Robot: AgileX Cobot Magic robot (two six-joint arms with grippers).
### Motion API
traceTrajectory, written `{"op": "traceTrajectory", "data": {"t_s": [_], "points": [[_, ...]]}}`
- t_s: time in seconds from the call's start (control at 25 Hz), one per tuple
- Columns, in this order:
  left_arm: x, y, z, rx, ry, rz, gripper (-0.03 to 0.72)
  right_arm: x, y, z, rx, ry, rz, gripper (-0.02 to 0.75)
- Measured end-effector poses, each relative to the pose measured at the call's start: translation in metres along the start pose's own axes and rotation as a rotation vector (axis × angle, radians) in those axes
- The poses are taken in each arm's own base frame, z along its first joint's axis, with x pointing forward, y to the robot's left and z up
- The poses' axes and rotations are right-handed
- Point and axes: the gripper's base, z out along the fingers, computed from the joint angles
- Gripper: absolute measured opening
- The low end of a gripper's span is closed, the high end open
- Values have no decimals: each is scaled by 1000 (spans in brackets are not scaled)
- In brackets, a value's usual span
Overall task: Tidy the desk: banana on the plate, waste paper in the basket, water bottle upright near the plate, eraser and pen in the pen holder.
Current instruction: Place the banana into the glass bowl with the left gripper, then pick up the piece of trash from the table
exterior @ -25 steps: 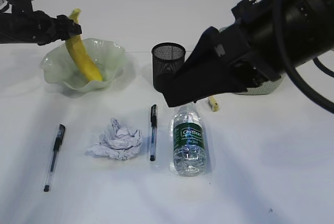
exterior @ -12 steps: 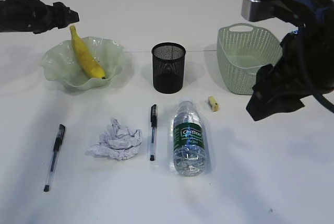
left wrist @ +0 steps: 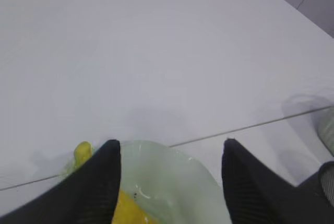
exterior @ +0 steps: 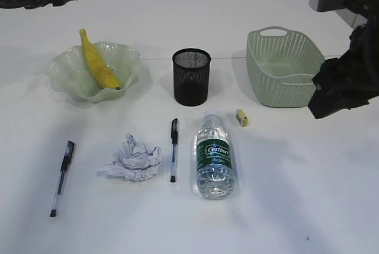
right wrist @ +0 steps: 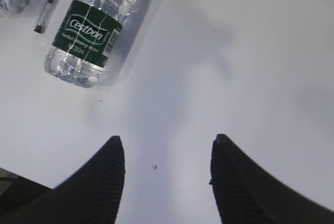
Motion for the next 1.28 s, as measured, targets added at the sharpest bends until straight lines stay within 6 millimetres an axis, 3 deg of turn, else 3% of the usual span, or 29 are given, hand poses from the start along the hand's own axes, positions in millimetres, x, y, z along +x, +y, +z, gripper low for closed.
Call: {"op": "traceTrajectory", "data": {"t_s": [0.32,0.68,1.08,1.28], "points": [[-2,-15,-27,26,221,38,430,0,-2,0,5,0,6,398],[-1,-16,-77,-180,566,59,429,-1,-5,0,33,-7,-9,398],[-17,-35,-125,-228,637,-19,429,4,-4,-5,32,2,-9,397],[3,-44,-155,-250,672,-25,429,23,-5,-9,35,5,-2,398]]}}
